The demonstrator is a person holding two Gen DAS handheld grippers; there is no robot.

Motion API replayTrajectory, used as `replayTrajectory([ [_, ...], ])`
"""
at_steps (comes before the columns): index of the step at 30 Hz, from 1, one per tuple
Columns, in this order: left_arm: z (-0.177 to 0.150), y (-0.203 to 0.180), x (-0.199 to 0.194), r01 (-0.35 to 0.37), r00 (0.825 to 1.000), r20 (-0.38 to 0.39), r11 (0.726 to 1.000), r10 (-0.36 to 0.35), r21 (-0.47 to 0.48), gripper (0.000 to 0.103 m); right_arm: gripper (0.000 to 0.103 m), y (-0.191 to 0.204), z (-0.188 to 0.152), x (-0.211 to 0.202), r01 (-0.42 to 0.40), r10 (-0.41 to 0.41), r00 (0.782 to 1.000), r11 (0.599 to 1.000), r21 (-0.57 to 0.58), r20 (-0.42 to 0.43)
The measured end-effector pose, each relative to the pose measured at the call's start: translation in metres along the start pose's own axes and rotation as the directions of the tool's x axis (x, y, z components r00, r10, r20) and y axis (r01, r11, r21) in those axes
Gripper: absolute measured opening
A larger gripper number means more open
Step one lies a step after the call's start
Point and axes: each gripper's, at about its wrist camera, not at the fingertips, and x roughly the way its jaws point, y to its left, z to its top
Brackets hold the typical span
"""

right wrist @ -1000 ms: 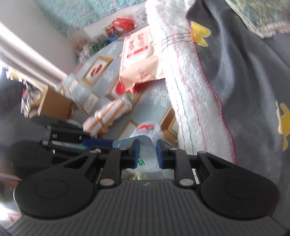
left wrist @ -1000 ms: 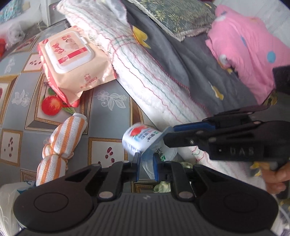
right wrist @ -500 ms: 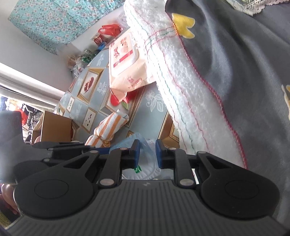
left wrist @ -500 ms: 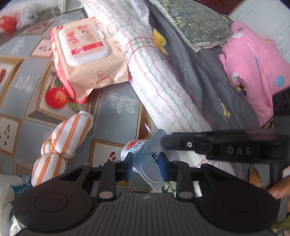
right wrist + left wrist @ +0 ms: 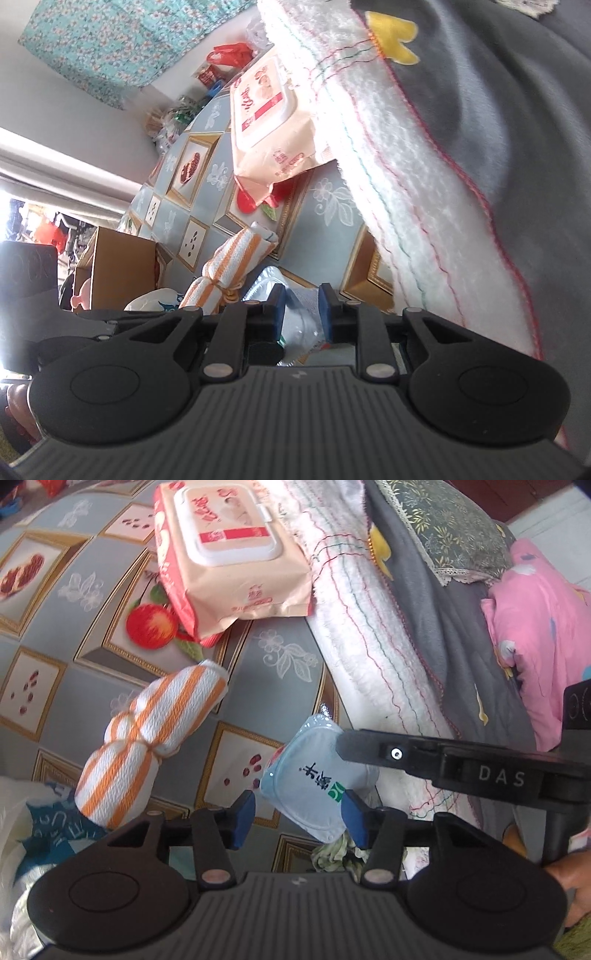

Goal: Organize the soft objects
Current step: 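Lift the white pouch off the floor with both tools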

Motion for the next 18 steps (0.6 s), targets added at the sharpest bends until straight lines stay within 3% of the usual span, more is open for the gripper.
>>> replayTrajectory([
  [18,-0.003,0.011,0.000,0.064,0.998,0.023,0.991,-0.061,-0.116,0.041,0.022,0.003,0.007,0.011,-0.026,0.026,0.999,1.000,0.007,-0.035],
])
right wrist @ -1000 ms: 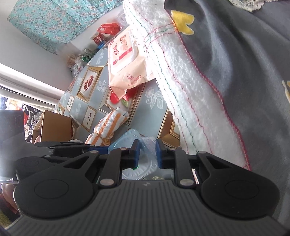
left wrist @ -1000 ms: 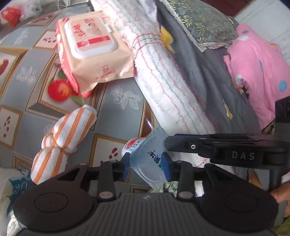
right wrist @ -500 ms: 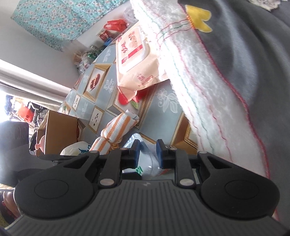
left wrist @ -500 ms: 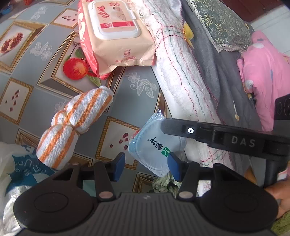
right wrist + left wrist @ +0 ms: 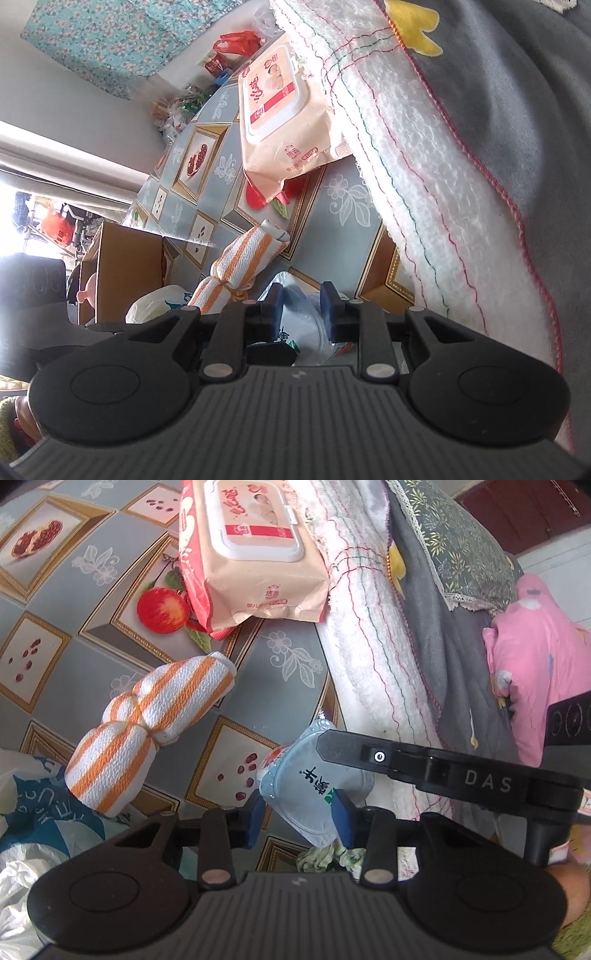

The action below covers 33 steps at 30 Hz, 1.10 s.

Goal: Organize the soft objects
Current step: 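Lift the white pouch off the floor with both tools, then carry the white pouch with both tools over the box and lower it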

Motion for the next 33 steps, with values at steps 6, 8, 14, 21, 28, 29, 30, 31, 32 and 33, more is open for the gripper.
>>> replayTrajectory([
  [6,-0.001,-0.006,-0.001,-0.032,0.999,-0.006,0.999,0.032,0.014,0.041,0.022,0.002,-0.001,0.001,-0.005,0.005,1.000,1.000,-0.002,-0.027],
  [8,-0.001,-0.009,-0.004,-0.049,0.999,0.010,0.999,0.049,0.024,0.040,0.022,0.001,-0.002,0.001,-0.014,0.014,0.999,1.000,0.011,-0.035],
  [14,0.000,-0.015,-0.009,-0.064,0.998,0.028,0.998,0.063,0.028,0.039,0.023,0.001,-0.002,-0.008,-0.031,0.032,0.999,0.999,0.044,-0.020],
  [21,0.000,-0.026,-0.033,-0.073,0.993,0.094,0.996,0.069,0.046,0.039,0.023,0.010,0.001,-0.024,-0.063,0.062,0.998,0.995,0.083,0.015],
  [28,-0.007,-0.025,-0.066,-0.052,0.990,0.135,0.996,0.043,0.066,0.038,0.023,0.045,-0.006,-0.044,-0.054,0.049,0.997,0.995,0.080,0.060],
  [29,-0.009,-0.023,-0.073,-0.050,0.989,0.140,0.996,0.040,0.069,0.038,0.023,0.052,-0.008,-0.046,-0.054,0.049,0.997,0.995,0.078,0.064],
  [30,-0.011,-0.022,-0.080,-0.048,0.989,0.146,0.996,0.037,0.070,0.038,0.023,0.059,-0.010,-0.049,-0.055,0.050,0.996,0.996,0.076,0.067],
  [31,-0.014,-0.020,-0.088,-0.046,0.988,0.152,0.997,0.035,0.070,0.038,0.023,0.067,-0.012,-0.051,-0.057,0.052,0.996,0.996,0.073,0.071],
  [32,-0.016,-0.017,-0.096,-0.044,0.987,0.159,0.997,0.033,0.067,0.038,0.023,0.076,-0.015,-0.054,-0.061,0.056,0.996,0.996,0.069,0.074],
  [33,-0.020,-0.014,-0.106,-0.043,0.986,0.165,0.997,0.032,0.064,0.038,0.023,0.086,-0.019,-0.056,-0.065,0.060,0.995,0.996,0.064,0.076],
])
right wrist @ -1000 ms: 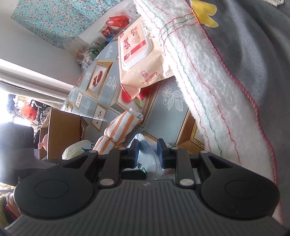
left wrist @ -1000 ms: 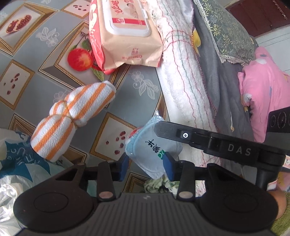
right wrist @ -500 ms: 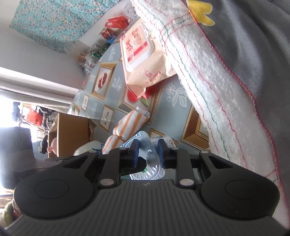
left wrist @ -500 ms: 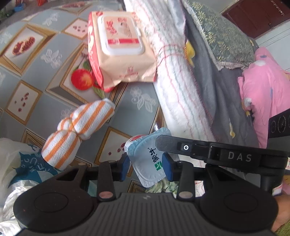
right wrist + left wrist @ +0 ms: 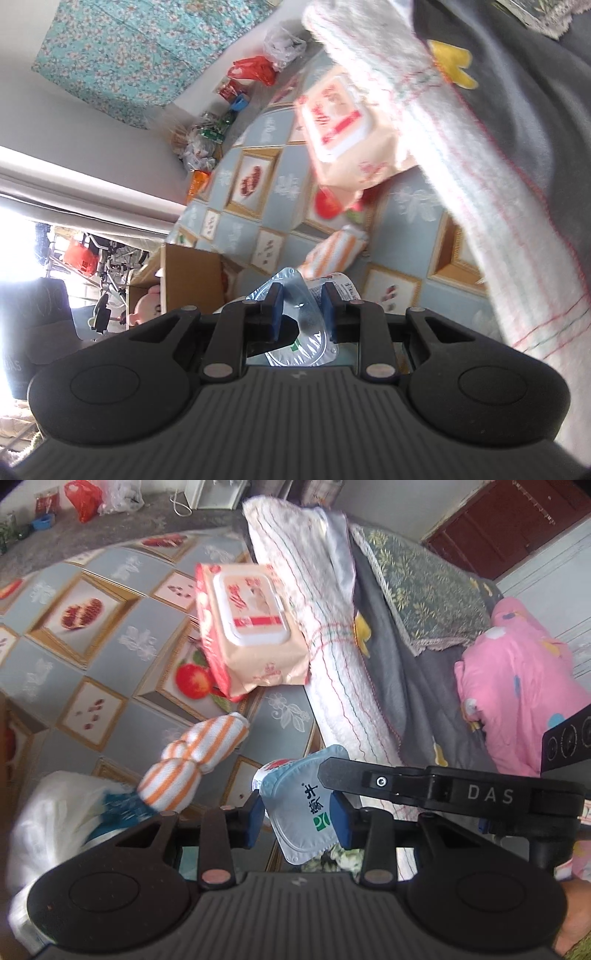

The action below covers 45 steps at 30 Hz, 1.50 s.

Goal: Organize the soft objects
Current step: 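Carry the white pouch with both tools over the box and lower it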

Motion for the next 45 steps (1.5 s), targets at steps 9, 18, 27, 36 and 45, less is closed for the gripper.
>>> replayTrajectory([
  [9,-0.038,0.055,-0.095,-0.059,0.997,0.047,0.995,0.063,-0.082,0.038,0.023,0.098,-0.052,0.017,-0.076,0.073,0.995,0.996,-0.049,-0.065],
  [18,-0.100,0.158,-0.185,-0.157,0.978,0.089,0.944,0.191,-0.291,0.038,0.023,0.214,-0.113,0.091,-0.212,0.177,0.951,0.970,-0.118,-0.252],
  [27,-0.157,0.260,-0.233,-0.260,0.938,0.089,0.849,0.335,-0.461,0.038,0.022,0.297,-0.171,0.191,-0.292,0.202,0.872,0.945,-0.143,-0.446],
  [36,-0.189,0.330,-0.206,-0.343,0.915,0.024,0.805,0.404,-0.484,0.039,0.022,0.304,-0.211,0.272,-0.247,0.125,0.821,0.957,-0.150,-0.557],
  [45,-0.205,0.359,-0.185,-0.389,0.905,-0.020,0.804,0.426,-0.449,0.040,0.023,0.291,-0.238,0.309,-0.210,0.124,0.796,0.974,-0.079,-0.592],
])
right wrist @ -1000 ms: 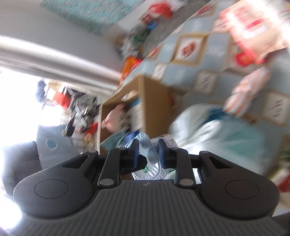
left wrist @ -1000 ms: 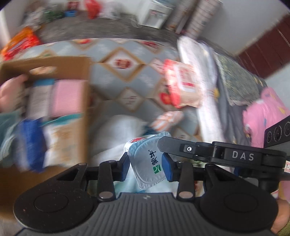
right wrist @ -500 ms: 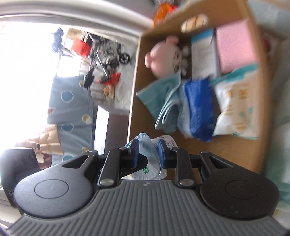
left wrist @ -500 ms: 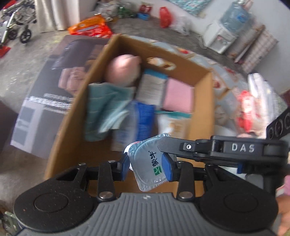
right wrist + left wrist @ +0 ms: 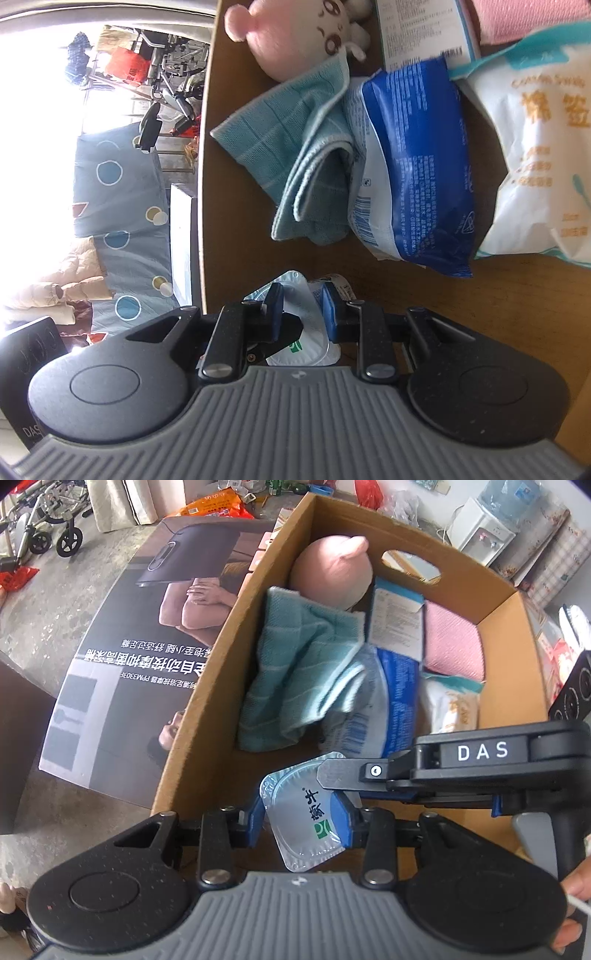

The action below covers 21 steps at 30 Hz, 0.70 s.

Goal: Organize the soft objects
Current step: 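Carry the white pouch with both tools over the box and lower it, then open both tools to drop the white pouch into the box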

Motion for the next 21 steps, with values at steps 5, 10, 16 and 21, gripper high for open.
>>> replayTrajectory([
  [5,-0.003,0.004,0.007,-0.049,0.999,-0.021,0.999,0.050,0.023,0.047,0.023,-0.009,-0.006,0.021,-0.003,0.003,1.000,1.000,0.025,-0.017],
  [10,-0.008,0.003,0.004,-0.068,0.998,0.001,0.995,0.068,0.066,0.060,0.023,-0.014,-0.014,0.025,-0.022,0.022,1.000,0.999,0.032,-0.018],
  [16,-0.007,-0.002,-0.005,-0.072,0.997,0.023,0.994,0.070,0.079,0.062,0.023,-0.004,-0.016,0.007,-0.019,0.019,1.000,1.000,-0.010,0.011],
  [21,-0.004,-0.012,-0.019,-0.035,0.997,0.070,0.998,0.030,0.061,0.071,0.024,0.003,-0.015,-0.031,-0.026,0.029,0.996,0.999,-0.044,0.083],
])
